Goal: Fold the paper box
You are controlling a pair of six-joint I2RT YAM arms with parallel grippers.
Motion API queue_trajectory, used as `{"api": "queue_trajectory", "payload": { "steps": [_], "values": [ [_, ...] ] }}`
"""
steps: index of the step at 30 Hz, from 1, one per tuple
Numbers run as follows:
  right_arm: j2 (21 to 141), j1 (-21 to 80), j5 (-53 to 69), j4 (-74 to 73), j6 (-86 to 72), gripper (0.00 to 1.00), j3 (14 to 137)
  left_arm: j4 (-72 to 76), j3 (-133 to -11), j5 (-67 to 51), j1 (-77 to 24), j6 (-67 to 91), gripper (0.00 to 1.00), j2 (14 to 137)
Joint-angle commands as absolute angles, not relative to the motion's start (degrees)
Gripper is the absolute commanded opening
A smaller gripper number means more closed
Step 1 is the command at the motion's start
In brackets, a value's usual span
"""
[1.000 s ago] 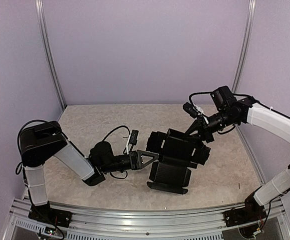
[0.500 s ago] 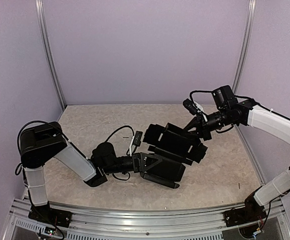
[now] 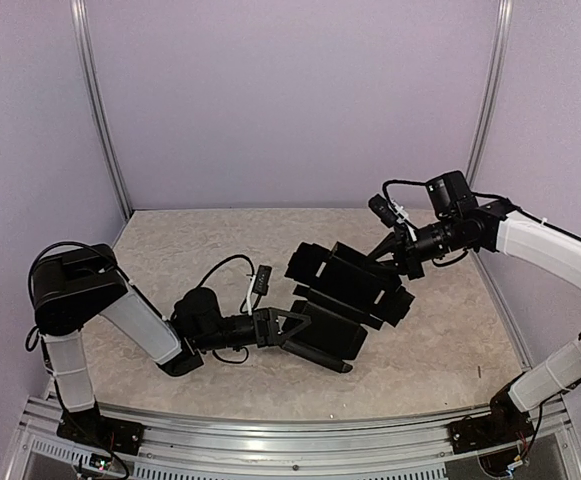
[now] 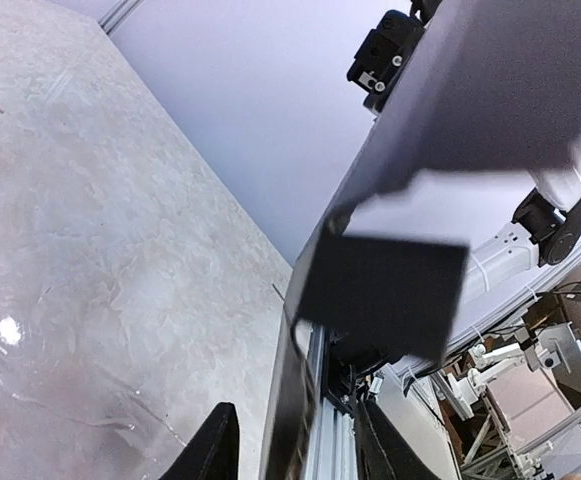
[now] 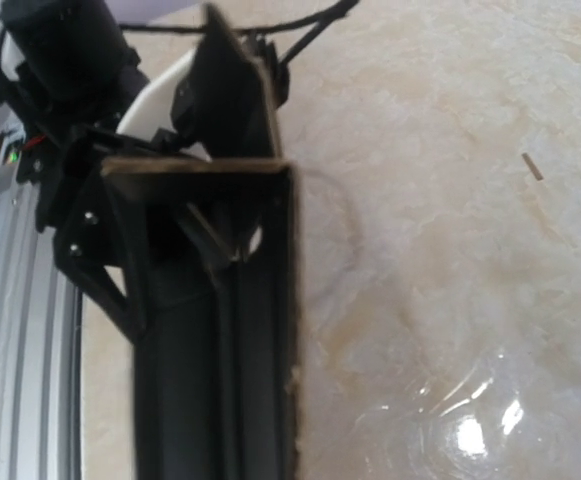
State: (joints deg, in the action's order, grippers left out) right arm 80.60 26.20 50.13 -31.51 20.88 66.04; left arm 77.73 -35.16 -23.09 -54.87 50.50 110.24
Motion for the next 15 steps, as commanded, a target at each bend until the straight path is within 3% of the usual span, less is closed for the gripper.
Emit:
{"api": "queue_trajectory", "payload": {
  "steps": [1, 7, 12, 15],
  "values": [
    [82.13, 23.95, 53.65, -31.23, 16.91, 0.0, 66.13, 94.83, -32.67, -24.86, -52.44, 53.02, 0.35, 108.82],
    [87.72, 23.92, 51.7, -32.84, 15.62, 0.06, 63.97, 94.83, -33.67, -29.09, -51.07, 61.46, 0.18, 113.11],
    [90.94, 23.98, 43.05, -36.66, 17.81, 0.36, 67.49, 94.83, -34.19, -30.75, -50.36, 72.88, 0.09, 118.5],
    [91.01, 23.99, 33.45, -35.5, 18.44, 0.46, 68.52, 92.95, -31.21, -30.12, -49.0, 76.77, 0.05, 118.68]
  ]
}}
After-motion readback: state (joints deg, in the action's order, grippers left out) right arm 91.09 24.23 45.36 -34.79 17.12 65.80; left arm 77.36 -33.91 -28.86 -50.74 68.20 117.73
